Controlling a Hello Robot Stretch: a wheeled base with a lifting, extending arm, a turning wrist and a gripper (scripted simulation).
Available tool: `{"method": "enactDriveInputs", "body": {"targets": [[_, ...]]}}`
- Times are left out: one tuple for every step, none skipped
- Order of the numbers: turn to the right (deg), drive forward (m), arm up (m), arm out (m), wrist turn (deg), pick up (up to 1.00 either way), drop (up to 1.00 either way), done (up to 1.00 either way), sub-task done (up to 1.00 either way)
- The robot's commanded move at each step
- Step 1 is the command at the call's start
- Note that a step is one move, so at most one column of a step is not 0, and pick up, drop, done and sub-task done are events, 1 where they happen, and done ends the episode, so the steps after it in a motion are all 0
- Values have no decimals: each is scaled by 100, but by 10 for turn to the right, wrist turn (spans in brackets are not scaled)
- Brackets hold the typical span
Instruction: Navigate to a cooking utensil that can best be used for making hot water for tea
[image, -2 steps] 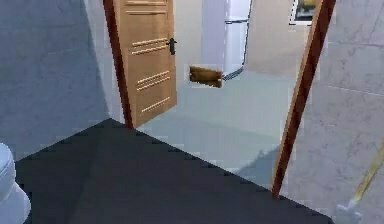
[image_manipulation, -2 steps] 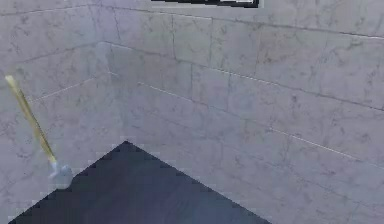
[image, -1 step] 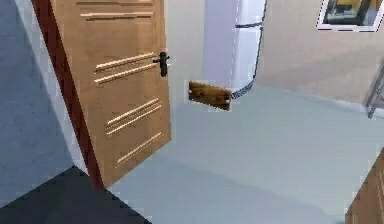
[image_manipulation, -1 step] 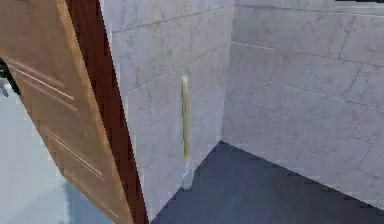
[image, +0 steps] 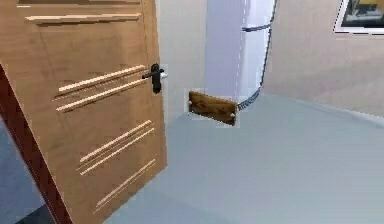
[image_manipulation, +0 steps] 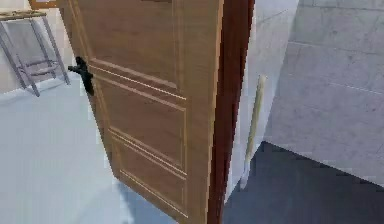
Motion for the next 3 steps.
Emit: {"method": "enactDriveInputs", "body": {"targets": [[330, 0, 0, 0, 0, 0, 0, 0, 0], [0, 100, 0, 0, 0, 0, 0, 0, 0], [30, 0, 0, 0, 0, 0, 0, 0, 0]]}}
